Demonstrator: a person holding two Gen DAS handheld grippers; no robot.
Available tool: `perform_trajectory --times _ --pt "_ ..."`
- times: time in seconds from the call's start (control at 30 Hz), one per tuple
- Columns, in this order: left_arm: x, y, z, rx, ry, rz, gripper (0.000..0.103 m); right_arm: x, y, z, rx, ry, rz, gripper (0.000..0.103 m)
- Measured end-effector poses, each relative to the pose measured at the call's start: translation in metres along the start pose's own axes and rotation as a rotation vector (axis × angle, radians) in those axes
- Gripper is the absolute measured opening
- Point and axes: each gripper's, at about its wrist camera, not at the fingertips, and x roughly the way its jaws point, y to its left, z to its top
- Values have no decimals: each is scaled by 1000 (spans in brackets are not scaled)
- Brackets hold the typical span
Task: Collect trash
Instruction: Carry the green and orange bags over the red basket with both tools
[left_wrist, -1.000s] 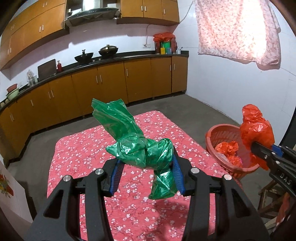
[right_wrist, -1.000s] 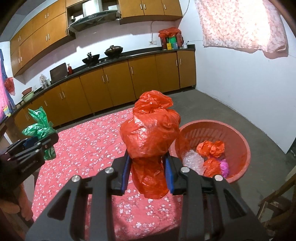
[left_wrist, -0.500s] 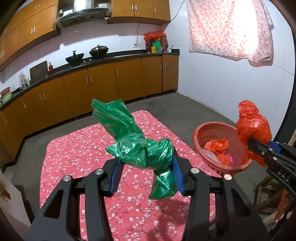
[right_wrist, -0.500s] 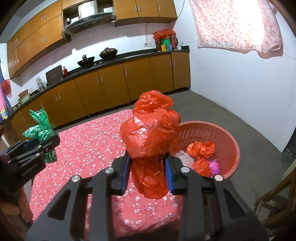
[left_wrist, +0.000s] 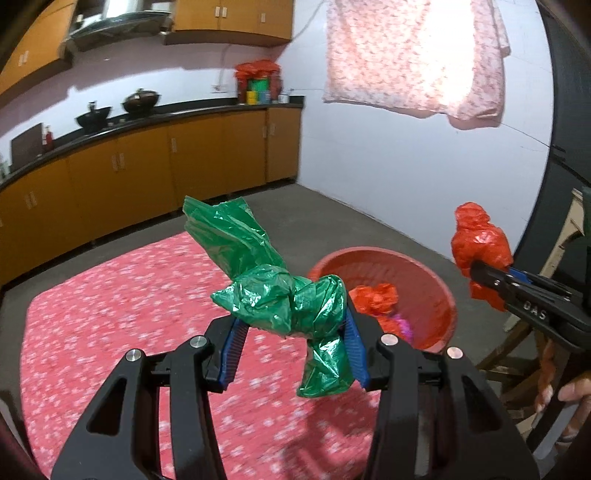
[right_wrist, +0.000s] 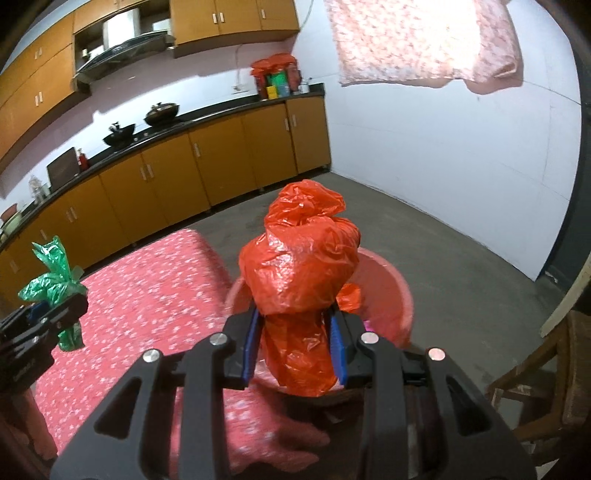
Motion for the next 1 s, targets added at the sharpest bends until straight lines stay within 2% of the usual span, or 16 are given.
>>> perform_trajectory --times 0.3,0.5,0.9,1.0 --pt "60 -37 12 37 46 -105 48 42 -26 6 -5 17 -16 32" --pt "98 -56 15 71 82 -145 48 68 -36 6 -9 16 -5 32" --pt "148 -73 9 105 139 -184 49 101 -50 3 25 22 34 33" --pt "155 -74 7 111 151 -186 51 106 -56 3 44 15 53 37"
